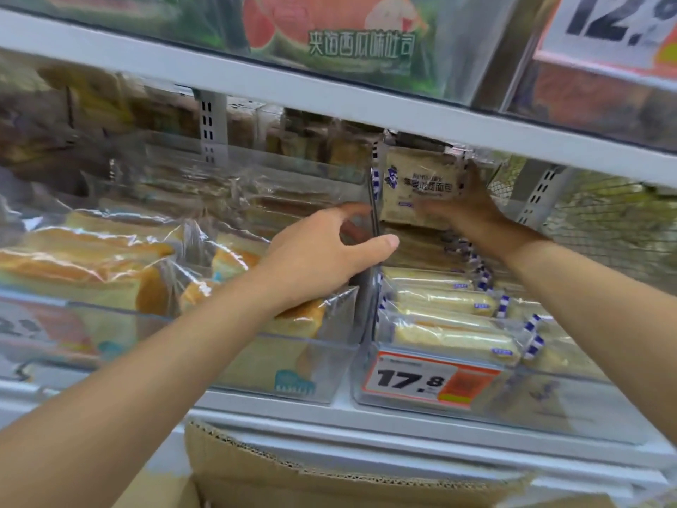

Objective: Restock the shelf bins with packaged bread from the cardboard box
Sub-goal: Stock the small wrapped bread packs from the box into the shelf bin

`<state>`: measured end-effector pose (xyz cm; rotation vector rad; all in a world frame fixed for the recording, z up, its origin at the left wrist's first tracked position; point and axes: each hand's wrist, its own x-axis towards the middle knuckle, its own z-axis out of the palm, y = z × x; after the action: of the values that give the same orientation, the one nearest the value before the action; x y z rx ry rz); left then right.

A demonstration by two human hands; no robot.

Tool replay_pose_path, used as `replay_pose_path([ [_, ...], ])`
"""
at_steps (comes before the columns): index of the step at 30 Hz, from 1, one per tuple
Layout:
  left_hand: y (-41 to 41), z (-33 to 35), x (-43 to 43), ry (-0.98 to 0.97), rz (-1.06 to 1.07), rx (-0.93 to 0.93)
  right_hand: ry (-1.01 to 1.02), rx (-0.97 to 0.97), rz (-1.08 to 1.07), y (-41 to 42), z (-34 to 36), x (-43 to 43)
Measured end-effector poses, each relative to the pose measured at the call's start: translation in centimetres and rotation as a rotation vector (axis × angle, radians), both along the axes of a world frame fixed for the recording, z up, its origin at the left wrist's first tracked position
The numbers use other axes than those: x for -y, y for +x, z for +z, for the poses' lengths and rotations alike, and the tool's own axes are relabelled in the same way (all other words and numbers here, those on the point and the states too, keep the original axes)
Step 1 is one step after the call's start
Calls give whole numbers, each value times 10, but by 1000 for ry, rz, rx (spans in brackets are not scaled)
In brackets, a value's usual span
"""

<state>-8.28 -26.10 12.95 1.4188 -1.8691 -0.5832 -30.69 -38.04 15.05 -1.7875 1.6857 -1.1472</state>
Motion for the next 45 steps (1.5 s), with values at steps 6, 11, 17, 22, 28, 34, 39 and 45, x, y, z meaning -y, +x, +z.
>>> replay_pose_path([
  [6,-1,1,0,5,7,14,-191,-63,18,1,-10,4],
  [11,0,0,0,4,6,13,-211,-503,-114,-3,-6,4],
  [17,0,0,0,-6,11,11,-463,-774,51,7,-12,9],
  [22,0,0,0,-8,4,7,-435,-815,47,4,-12,17],
  [28,-1,-1,0,-5,4,10,-402,-896,-8,6,-12,13],
  [34,0,2,0,2,-4,31,-314,-810,19,10,-8,-8],
  [39,2,11,-4,27,-25,92,-172,-680,110,19,1,-61],
  [45,-7,29,-53,-248,129,137,-294,-534,134,17,4,-153],
])
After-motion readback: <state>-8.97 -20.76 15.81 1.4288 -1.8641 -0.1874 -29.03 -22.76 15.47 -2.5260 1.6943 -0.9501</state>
